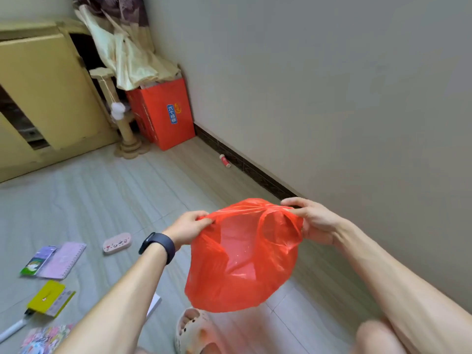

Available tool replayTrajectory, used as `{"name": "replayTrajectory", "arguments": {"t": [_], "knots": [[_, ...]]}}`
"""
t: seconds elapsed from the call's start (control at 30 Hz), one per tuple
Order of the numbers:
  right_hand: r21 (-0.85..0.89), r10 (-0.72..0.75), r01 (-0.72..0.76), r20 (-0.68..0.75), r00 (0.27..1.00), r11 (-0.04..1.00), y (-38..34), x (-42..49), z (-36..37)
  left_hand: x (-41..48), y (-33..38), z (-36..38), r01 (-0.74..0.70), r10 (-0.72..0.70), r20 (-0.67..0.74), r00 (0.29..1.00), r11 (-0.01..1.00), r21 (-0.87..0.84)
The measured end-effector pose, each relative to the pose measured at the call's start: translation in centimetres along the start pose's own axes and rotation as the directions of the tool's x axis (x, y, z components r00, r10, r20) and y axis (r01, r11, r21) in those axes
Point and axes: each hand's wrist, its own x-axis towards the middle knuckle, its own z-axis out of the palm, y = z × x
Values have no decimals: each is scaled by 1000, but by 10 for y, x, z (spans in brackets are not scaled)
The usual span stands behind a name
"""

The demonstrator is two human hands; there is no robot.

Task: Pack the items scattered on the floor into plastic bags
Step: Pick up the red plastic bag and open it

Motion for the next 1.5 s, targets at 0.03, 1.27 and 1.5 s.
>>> {"name": "replayTrajectory", "arguments": {"t": [0.03, 1.27, 1.5], "knots": [[60, -19, 21, -30, 999, 998, -2, 1, 2, -4, 5, -2, 56, -34, 92, 995, 968, -245], [-947, -424, -80, 64, 903, -312, 12, -22, 15, 0, -3, 3, 234, 510, -263, 819, 121, 965], [-960, -485, -172, -44, 874, -222, 13, -14, -7, -5, -7, 6, 98, 363, -79, 928, -34, 995]]}}
